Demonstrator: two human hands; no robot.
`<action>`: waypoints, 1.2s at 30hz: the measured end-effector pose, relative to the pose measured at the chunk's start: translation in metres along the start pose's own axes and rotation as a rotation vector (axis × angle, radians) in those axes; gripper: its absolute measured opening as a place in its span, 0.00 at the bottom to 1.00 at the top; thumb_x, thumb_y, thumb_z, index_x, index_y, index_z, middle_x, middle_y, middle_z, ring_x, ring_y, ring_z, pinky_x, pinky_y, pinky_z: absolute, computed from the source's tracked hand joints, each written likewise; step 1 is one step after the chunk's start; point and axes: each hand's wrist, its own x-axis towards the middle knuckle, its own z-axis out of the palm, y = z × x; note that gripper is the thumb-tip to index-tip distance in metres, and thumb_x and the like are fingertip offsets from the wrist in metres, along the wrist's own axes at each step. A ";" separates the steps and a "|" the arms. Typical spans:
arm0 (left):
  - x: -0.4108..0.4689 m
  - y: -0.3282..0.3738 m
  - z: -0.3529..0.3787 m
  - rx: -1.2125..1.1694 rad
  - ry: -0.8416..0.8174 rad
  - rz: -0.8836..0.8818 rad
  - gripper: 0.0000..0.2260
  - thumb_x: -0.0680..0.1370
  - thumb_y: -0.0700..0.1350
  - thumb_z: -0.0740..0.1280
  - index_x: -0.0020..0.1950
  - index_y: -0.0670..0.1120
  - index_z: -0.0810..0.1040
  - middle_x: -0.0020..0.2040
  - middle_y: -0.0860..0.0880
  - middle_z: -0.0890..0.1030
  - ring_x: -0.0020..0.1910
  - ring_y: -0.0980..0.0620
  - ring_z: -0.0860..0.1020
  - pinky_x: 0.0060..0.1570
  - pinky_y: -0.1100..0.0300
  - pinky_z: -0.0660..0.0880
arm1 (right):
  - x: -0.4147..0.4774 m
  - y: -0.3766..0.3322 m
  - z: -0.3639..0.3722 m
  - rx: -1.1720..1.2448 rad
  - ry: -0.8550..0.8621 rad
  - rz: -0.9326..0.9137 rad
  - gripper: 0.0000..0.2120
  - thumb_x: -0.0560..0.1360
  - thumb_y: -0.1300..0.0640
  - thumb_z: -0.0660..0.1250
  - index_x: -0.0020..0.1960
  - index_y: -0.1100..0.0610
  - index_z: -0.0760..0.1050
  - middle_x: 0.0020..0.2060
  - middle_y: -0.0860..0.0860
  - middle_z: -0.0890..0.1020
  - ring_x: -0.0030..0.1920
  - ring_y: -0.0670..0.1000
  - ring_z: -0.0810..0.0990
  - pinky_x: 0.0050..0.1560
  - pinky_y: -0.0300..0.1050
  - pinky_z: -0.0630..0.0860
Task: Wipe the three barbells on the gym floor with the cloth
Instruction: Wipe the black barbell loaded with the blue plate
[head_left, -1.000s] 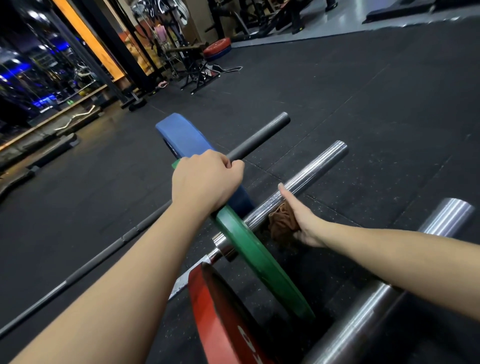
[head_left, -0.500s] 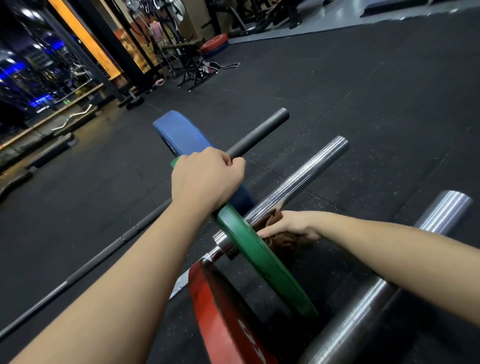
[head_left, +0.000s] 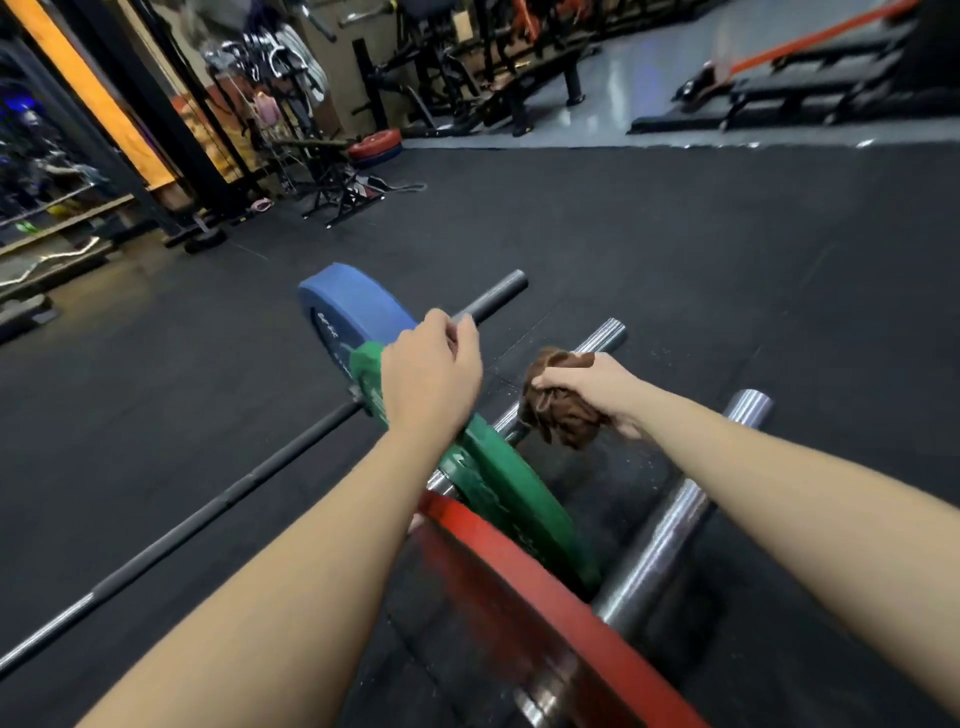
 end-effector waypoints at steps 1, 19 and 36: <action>-0.007 -0.001 -0.007 -0.087 0.002 0.019 0.14 0.83 0.55 0.60 0.45 0.48 0.75 0.41 0.52 0.79 0.47 0.45 0.76 0.51 0.48 0.72 | -0.012 -0.017 0.005 -0.007 0.042 -0.057 0.11 0.70 0.56 0.78 0.49 0.59 0.84 0.44 0.55 0.88 0.46 0.54 0.86 0.53 0.48 0.82; -0.123 -0.088 -0.284 -1.066 -0.533 -0.643 0.32 0.78 0.72 0.58 0.61 0.45 0.78 0.45 0.45 0.85 0.40 0.47 0.85 0.41 0.53 0.79 | -0.197 -0.149 0.258 -0.117 0.039 -0.181 0.30 0.59 0.36 0.76 0.51 0.56 0.84 0.47 0.53 0.86 0.47 0.54 0.85 0.55 0.51 0.82; -0.112 -0.177 -0.232 -1.065 -0.312 -0.615 0.09 0.81 0.43 0.70 0.60 0.42 0.83 0.52 0.42 0.86 0.47 0.48 0.84 0.41 0.56 0.81 | -0.181 -0.079 0.318 -0.065 0.017 -0.228 0.20 0.71 0.50 0.72 0.61 0.47 0.72 0.57 0.49 0.82 0.58 0.51 0.82 0.62 0.55 0.80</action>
